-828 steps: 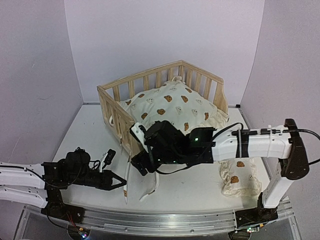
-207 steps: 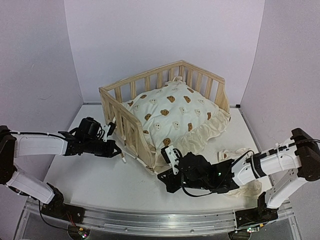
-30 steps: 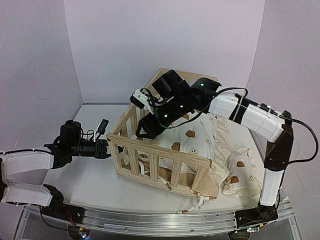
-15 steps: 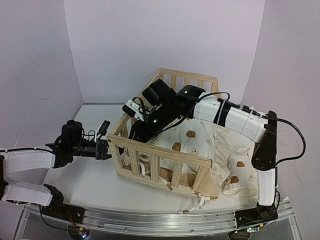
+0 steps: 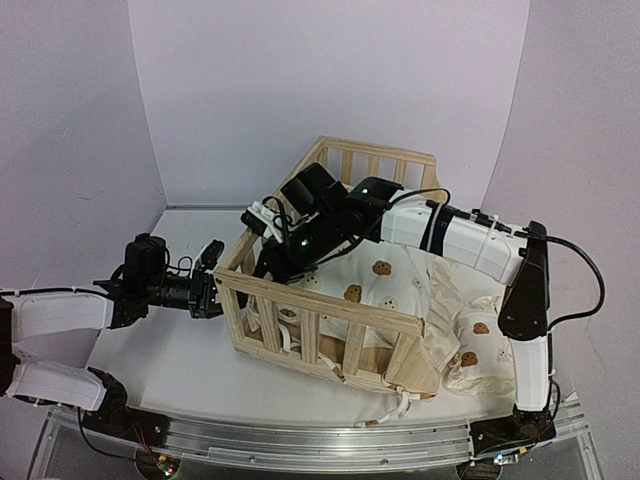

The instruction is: Set up the pet bed

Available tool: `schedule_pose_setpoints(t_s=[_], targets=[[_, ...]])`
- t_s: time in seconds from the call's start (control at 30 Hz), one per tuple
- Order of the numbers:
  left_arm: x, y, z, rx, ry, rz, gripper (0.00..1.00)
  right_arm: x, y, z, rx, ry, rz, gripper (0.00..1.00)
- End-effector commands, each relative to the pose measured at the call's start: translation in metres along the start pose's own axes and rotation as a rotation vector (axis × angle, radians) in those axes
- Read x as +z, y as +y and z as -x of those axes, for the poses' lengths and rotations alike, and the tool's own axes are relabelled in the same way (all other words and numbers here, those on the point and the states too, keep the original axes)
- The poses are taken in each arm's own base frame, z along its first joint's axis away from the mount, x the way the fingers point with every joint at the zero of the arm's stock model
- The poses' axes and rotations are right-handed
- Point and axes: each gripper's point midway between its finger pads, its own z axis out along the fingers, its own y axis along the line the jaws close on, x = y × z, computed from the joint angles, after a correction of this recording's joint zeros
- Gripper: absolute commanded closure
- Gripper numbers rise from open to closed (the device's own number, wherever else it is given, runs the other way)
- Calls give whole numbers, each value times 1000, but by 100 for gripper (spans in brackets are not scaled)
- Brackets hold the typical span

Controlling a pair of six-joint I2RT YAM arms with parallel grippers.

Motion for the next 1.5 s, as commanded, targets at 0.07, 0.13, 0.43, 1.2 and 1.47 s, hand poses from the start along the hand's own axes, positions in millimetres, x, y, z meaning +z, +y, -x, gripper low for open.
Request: schedule_pose_setpoints(t_s=[0.07,0.13,0.43,1.2,1.47], targets=[[7,-33,4,77,116,-145,77,29,-23,-14,90,48,-24,90],[11,-28,5,56,122,-138,78,32,-26,-15,96,46,-34,90],[16,-6,3,6,106,-81,72,28,-28,-11,91,19,-51,90],[8,20,16,128,102,215,100,6,-28,-29,43,31,27,89],[-5,14,21,259,131,301,100,25,-25,-33,54,45,113,87]])
